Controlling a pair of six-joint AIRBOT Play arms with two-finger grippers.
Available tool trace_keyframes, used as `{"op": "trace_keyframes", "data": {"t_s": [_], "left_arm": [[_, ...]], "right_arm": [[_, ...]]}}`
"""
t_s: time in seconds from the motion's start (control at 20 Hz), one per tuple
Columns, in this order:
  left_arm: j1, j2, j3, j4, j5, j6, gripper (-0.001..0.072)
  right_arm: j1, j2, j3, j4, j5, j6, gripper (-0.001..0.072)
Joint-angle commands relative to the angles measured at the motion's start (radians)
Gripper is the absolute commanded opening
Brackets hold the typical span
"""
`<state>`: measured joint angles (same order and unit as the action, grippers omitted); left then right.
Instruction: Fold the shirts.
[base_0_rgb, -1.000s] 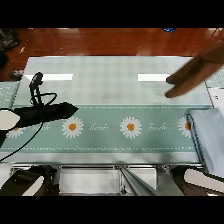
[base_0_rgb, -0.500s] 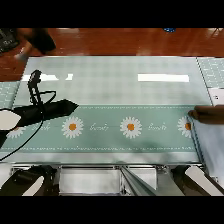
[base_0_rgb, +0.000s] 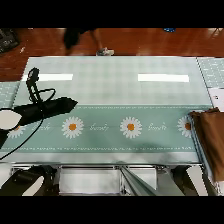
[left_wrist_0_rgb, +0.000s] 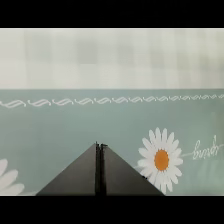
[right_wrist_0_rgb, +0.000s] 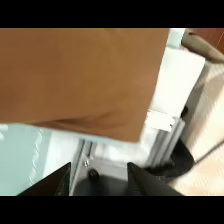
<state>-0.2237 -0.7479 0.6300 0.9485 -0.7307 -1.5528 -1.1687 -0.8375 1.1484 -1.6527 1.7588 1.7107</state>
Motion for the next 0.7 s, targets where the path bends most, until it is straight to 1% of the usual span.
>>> {"op": "trace_keyframes", "data": {"t_s": [0.0, 0.05, 0.1, 0.15, 0.2, 0.25, 0.3, 0.4, 0.45, 0.5, 0.55, 0.6, 0.65], "left_arm": [[0.049, -0.059, 0.061, 0.002, 0.023, 0.053, 0.0018], [0.090, -0.096, 0.130, 0.001, -0.010, 0.056, 0.0018], [0.125, -0.129, 0.216, 0.001, -0.045, 0.077, 0.0017], [0.147, -0.169, 0.324, 0.001, -0.075, 0.090, 0.0017], [0.150, -0.208, 0.430, 0.001, -0.093, 0.104, 0.0017], [0.140, -0.252, 0.544, 0.002, -0.119, 0.110, 0.0017], [0.117, -0.299, 0.649, 0.002, -0.152, 0.110, 0.0017], [0.046, -0.373, 0.792, 0.047, -0.227, 0.109, 0.0016], [-0.008, -0.397, 0.824, 0.136, -0.247, 0.109, 0.0016], [-0.067, -0.412, 0.814, 0.278, -0.250, 0.091, 0.0016], [-0.111, -0.425, 0.778, 0.418, -0.255, 0.016, 0.0017], [-0.138, -0.433, 0.716, 0.513, -0.253, -0.068, 0.0017], [-0.145, -0.439, 0.637, 0.554, -0.245, -0.118, 0.0017]], "right_arm": [[-0.005, 0.010, -0.001, 0.205, -0.261, -0.003, 0.0218], [0.023, 0.009, 0.022, 0.376, -0.377, -0.133, 0.0025], [0.076, 0.009, 0.043, 0.529, -0.496, -0.233, 0.0025], [0.163, 0.009, 0.068, 0.638, -0.615, -0.256, 0.0025], [0.274, 0.002, 0.094, 0.698, -0.718, -0.256, 0.0024], [0.416, -0.022, 0.133, 0.720, -0.783, -0.256, 0.0024], [0.563, -0.061, 0.175, 0.712, -0.803, -0.256, 0.0024], [0.873, -0.177, 0.262, 0.654, -0.769, -0.245, 0.0024], [1.019, -0.246, 0.299, 0.594, -0.739, -0.232, 0.0024], [1.137, -0.308, 0.321, 0.516, -0.728, -0.203, 0.0024], [1.241, -0.368, 0.321, 0.410, -0.726, -0.200, 0.0024], [1.318, -0.424, 0.315, 0.283, -0.690, -0.177, 0.0024], [1.377, -0.481, 0.300, 0.150, -0.636, -0.108, 0.0024]]}}
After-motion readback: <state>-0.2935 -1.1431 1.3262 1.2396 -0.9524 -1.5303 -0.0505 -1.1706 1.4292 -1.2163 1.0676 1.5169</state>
